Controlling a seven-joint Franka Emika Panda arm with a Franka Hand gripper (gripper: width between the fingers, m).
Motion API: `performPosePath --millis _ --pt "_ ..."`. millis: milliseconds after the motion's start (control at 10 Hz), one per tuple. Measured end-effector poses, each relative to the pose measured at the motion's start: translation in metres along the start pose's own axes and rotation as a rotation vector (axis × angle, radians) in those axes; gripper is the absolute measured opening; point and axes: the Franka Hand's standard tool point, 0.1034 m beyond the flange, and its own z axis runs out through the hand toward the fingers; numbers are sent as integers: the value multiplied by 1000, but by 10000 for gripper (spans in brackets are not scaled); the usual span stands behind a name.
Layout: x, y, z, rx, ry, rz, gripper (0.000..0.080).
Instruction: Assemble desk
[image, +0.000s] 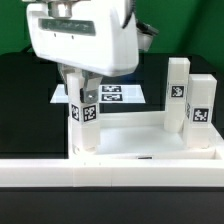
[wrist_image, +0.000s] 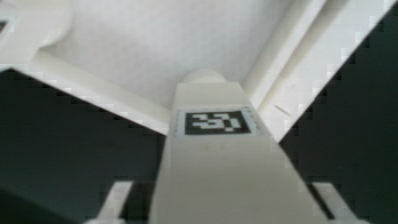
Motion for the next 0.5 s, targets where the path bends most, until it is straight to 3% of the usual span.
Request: performPosePath --millis 500 --pt "0 1 1 -6 -8 349 291"
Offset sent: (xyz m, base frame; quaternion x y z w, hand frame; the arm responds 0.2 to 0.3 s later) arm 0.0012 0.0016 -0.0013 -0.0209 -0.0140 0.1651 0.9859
